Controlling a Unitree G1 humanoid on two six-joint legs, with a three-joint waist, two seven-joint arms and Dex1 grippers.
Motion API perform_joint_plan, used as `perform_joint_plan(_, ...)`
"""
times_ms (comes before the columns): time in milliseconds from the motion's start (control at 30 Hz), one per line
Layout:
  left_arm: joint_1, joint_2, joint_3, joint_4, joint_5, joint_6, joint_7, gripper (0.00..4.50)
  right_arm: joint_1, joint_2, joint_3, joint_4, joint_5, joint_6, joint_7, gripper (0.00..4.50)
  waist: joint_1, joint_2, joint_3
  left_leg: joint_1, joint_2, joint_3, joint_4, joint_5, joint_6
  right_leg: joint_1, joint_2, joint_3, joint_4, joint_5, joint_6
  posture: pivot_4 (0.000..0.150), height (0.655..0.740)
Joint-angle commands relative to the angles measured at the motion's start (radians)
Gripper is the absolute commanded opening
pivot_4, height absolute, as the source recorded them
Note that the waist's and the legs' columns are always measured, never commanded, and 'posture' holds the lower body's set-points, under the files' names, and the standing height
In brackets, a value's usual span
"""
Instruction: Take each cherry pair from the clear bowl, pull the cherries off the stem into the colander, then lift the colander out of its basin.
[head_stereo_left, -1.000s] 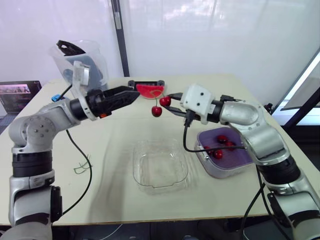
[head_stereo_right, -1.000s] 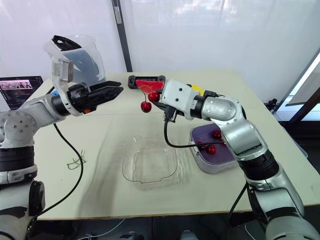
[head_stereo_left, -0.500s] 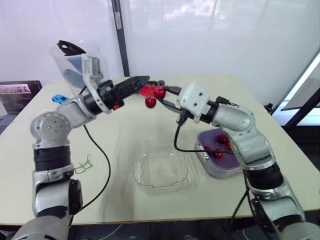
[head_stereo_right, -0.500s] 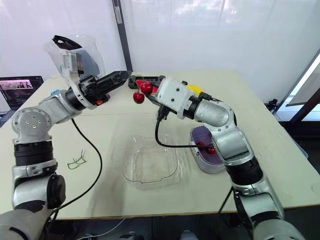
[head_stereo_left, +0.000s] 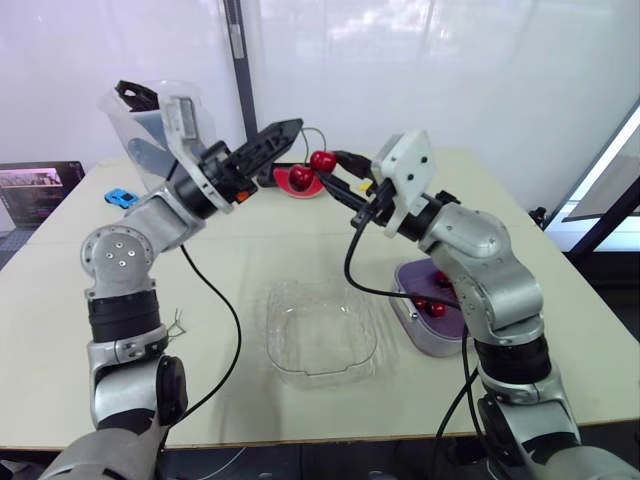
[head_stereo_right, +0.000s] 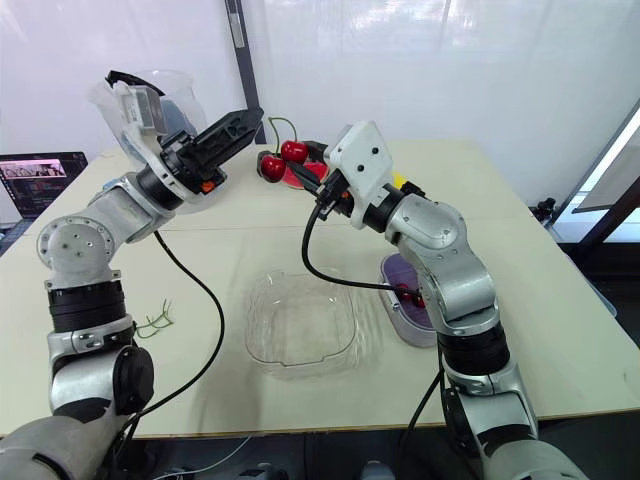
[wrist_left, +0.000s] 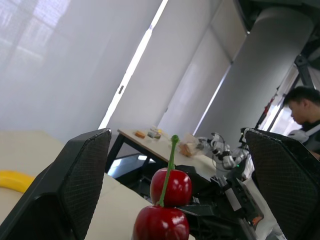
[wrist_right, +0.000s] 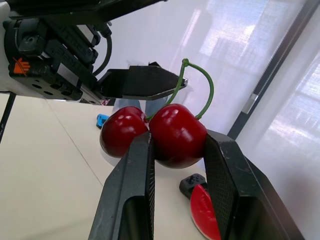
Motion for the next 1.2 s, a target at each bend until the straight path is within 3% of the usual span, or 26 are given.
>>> perform_joint_plan(33,-0.032,-0.011,-0.006,-0.032,-0.020,-0.015,0.017,3.63,-0.009,0.004,0.005,-0.048,0.007,-0.019,-0.002,1.11,0.000,0.000,0.000,0.000,0.000,0.000,0.000,0.000,0.000,0.000,0.000,0.000,0.000,0.000,0.000,0.150,0.7400)
perform_joint_plan(133,-0.040,-0.028,-0.008,-0.036,-0.020,-0.025,0.030,2.16,-0.008,0.004,0.013,-0.052,0.007,-0.016,0.000,1.11,0.000,0.000,0.000,0.000,0.000,0.000,0.000,0.000,0.000,0.000,0.000,0.000,0.000,0.000,0.000,0.150,0.7400)
perform_joint_plan(500,-0.046,-0.053,-0.035,-0.041,-0.007,-0.052,0.059,2.16,-0.015,0.000,0.031,-0.054,0.007,-0.014,0.004,1.11,0.000,0.000,0.000,0.000,0.000,0.000,0.000,0.000,0.000,0.000,0.000,0.000,0.000,0.000,0.000,0.150,0.7400)
perform_joint_plan(600,-0.040,-0.059,-0.031,-0.046,-0.017,-0.054,0.074,1.26,-0.016,-0.001,0.032,-0.053,0.006,-0.015,0.006,1.11,0.001,0.000,0.000,0.000,0.000,0.000,0.000,0.000,0.000,0.000,0.000,0.000,0.000,0.000,0.000,0.150,0.7400)
perform_joint_plan(667,-0.039,-0.059,-0.028,-0.049,-0.024,-0.054,0.077,0.30,-0.015,-0.004,0.033,-0.052,0.005,-0.015,0.008,1.11,0.001,0.000,0.000,0.000,0.000,0.000,0.000,0.000,0.000,0.000,0.000,0.000,0.000,0.000,0.000,0.150,0.7400)
perform_joint_plan(700,-0.039,-0.058,-0.026,-0.049,-0.026,-0.054,0.077,0.04,-0.013,-0.005,0.034,-0.051,0.005,-0.015,0.009,1.11,0.001,0.000,0.000,0.000,0.000,0.000,0.000,0.000,0.000,0.000,0.000,0.000,0.000,0.000,0.000,0.150,0.7400)
perform_joint_plan(967,-0.017,-0.036,-0.041,-0.053,-0.007,-0.052,0.057,0.04,-0.009,0.006,0.010,-0.051,0.044,0.006,0.017,1.11,0.000,0.000,0.000,0.000,0.000,0.000,0.000,0.000,0.000,0.000,0.000,0.000,0.000,0.000,0.000,0.150,0.7400)
perform_joint_plan(1000,-0.018,-0.033,-0.043,-0.050,-0.005,-0.053,0.054,0.00,-0.008,0.005,0.002,-0.056,0.060,0.010,0.024,1.95,0.001,0.000,0.000,0.000,0.000,0.000,0.000,0.000,0.000,0.000,0.000,0.000,0.000,0.000,0.000,0.150,0.7400)
perform_joint_plan(1033,-0.020,-0.031,-0.044,-0.046,-0.002,-0.054,0.050,0.00,-0.008,-0.002,-0.003,-0.062,0.070,0.015,0.031,2.25,0.001,0.000,0.000,0.000,0.000,0.000,0.000,0.000,0.000,0.000,0.000,0.000,0.000,0.000,0.000,0.150,0.7400)
perform_joint_plan(1167,-0.026,-0.022,-0.048,-0.036,0.014,-0.065,0.033,0.00,0.000,-0.056,-0.031,-0.089,0.136,0.063,0.088,4.22,0.002,0.000,0.000,0.000,0.000,0.000,0.000,0.000,0.000,0.000,0.000,0.000,0.000,0.000,0.000,0.150,0.7400)
perform_joint_plan(1200,-0.027,-0.019,-0.050,-0.037,0.020,-0.069,0.027,0.00,0.011,-0.091,-0.035,-0.101,0.154,0.074,0.127,4.45,0.003,0.000,0.000,0.000,0.000,0.000,0.000,0.000,0.000,0.000,0.000,0.000,-0.001,0.000,0.000,0.150,0.7400)
